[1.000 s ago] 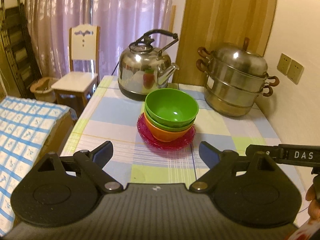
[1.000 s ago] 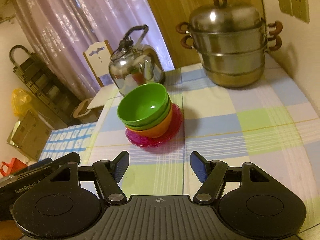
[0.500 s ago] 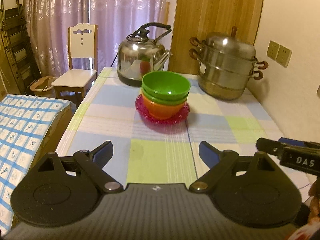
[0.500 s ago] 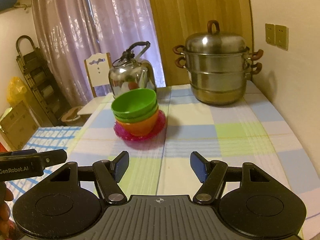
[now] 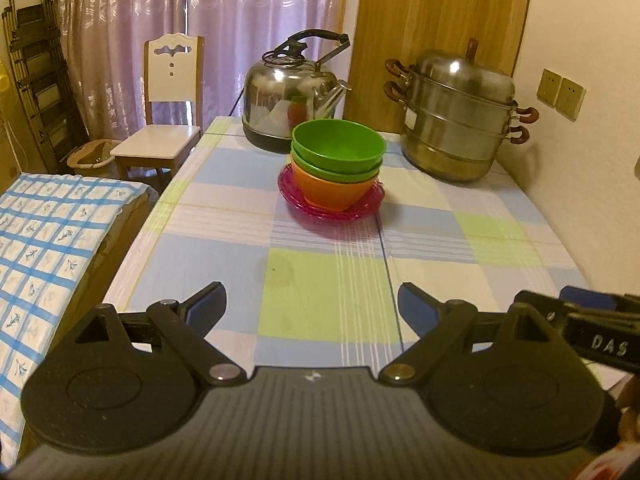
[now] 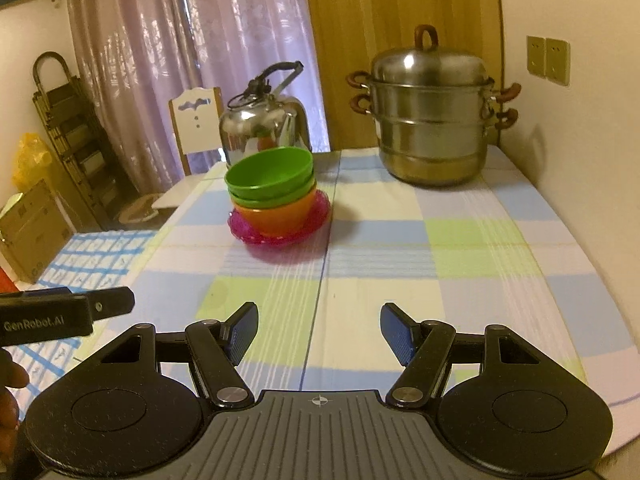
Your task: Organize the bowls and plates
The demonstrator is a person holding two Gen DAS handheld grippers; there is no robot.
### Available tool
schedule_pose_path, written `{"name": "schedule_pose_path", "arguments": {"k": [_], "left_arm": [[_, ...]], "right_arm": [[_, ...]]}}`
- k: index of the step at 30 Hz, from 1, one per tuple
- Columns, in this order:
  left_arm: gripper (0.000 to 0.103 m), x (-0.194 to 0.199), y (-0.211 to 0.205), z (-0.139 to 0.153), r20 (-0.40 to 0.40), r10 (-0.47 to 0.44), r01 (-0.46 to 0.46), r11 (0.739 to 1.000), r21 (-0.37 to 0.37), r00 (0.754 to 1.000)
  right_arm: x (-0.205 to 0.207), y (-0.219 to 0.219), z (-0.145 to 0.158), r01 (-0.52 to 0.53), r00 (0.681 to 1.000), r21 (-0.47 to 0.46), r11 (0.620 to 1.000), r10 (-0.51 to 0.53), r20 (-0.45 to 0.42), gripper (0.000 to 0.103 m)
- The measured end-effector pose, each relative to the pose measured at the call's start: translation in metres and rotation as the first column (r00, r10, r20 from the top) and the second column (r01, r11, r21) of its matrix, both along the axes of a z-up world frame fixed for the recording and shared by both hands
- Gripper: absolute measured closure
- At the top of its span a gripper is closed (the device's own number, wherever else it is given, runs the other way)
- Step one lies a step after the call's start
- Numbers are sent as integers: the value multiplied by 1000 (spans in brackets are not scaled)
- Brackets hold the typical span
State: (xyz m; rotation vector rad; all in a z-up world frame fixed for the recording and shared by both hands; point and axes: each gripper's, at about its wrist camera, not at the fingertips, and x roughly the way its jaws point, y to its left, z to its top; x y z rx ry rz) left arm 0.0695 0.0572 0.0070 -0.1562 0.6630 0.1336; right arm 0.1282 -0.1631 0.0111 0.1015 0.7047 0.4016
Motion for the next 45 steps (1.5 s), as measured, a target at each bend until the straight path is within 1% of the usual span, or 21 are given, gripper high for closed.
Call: {"name": "schedule_pose_path", "arguments": {"k": [3,6,8,11,12,16,22,25,33,45], "left_arm": [[12,-7,-4,2,6,-5,5,1000,8,1000],[12,-11,-6,3,6,-7,7,1000,-5,1000],[12,-13,-5,2,-2,-8,8,1000,-22,1000],[12,-17,-3,2,-21,2,-4,997,-81,1000],[12,-17,-3,3,-22,3,-5,996,-85,1000],[11,-19,-8,4,-33,16,-17,999,-51,999],[11,-23,-13,7,-24,16,-16,1000,-22,1000],[11,-24,-14,8,-22,16,-17,1000,-27,1000],[10,-25,-18,12,-14,8,-9,1000,-11,1000],[10,-25,-17,12,-15,14,-14,1000,-17,1000]], "right_arm": [[-7,-2,-2,8,1000,-3,1000,-8,-10,35],[-13,-4,-1,17,1000,8,1000,-17,-18,35],[-16,-5,3,17,1000,9,1000,-17,-16,35],[-19,-5,7,17,1000,5,1000,-17,-8,35],[-21,-5,9,16,1000,1,1000,-16,-5,35],[-25,-7,13,18,1000,-5,1000,-18,-2,35],[-27,-7,20,30,1000,-19,999,-30,2,35],[-29,-6,21,29,1000,-23,999,-29,3,35],[-32,-6,24,24,1000,-26,999,-23,4,35],[-33,-4,25,18,1000,-35,999,-17,9,35]]}}
